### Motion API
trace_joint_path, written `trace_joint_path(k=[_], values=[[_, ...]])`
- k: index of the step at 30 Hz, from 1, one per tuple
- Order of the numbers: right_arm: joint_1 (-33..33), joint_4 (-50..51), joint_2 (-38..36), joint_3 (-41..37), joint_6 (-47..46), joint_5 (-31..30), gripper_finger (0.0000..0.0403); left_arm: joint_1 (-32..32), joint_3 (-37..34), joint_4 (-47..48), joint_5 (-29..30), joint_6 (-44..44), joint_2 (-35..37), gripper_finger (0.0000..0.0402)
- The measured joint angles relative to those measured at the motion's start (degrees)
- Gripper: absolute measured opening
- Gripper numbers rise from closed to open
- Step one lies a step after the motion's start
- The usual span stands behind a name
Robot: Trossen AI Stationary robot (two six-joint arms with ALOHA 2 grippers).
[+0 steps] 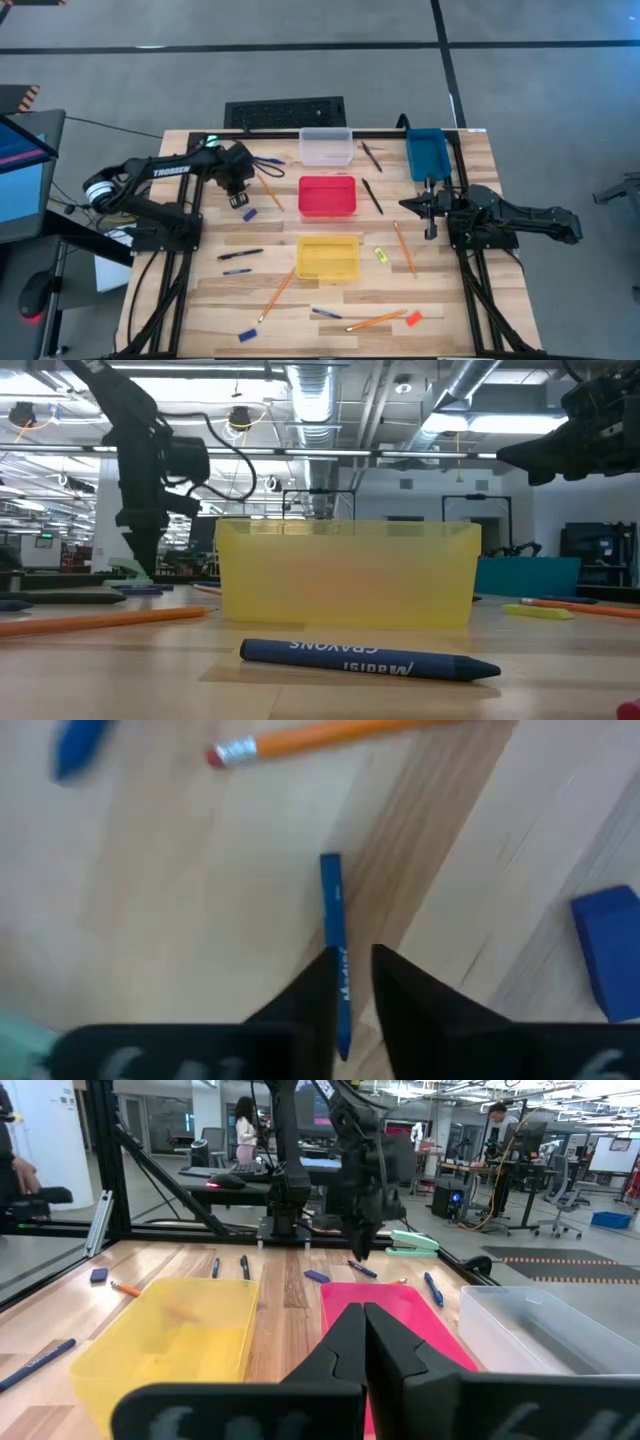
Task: Sort crayons/erasers/pens/pencils in bins
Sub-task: Put the top blue crayon into the red bin
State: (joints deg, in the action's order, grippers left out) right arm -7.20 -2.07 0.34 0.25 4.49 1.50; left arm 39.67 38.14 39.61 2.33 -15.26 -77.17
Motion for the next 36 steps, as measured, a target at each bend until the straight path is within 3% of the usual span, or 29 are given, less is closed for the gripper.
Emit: trace_joint_path(k=[6,11,19,25,36], values=[[0.0,0.0,0.0,0.02,-0.01,0.0,0.0017,0.92,2.72,-0.81,0.16,-0.68,-3.3,0.0159],[0.0,-0.02,0.0,0.0,0.0,0.0,0.0017,2.25,2.72,-1.43,0.67,-2.96,-6.25,0.0195],[0.0,-0.02,0.0,0.02,0.0,0.0,0.0017,4.74,2.75,-3.12,0.91,-4.57,-7.36,0.0186],[0.0,-0.02,0.0,0.01,-0.01,0.0,0.0017,7.25,2.75,-2.89,-3.6,-5.12,-7.35,0.0172],[0.0,-0.02,0.0,0.01,0.0,0.0,0.0017,10.12,2.75,-3.17,-3.01,-6.17,-7.34,0.0163]])
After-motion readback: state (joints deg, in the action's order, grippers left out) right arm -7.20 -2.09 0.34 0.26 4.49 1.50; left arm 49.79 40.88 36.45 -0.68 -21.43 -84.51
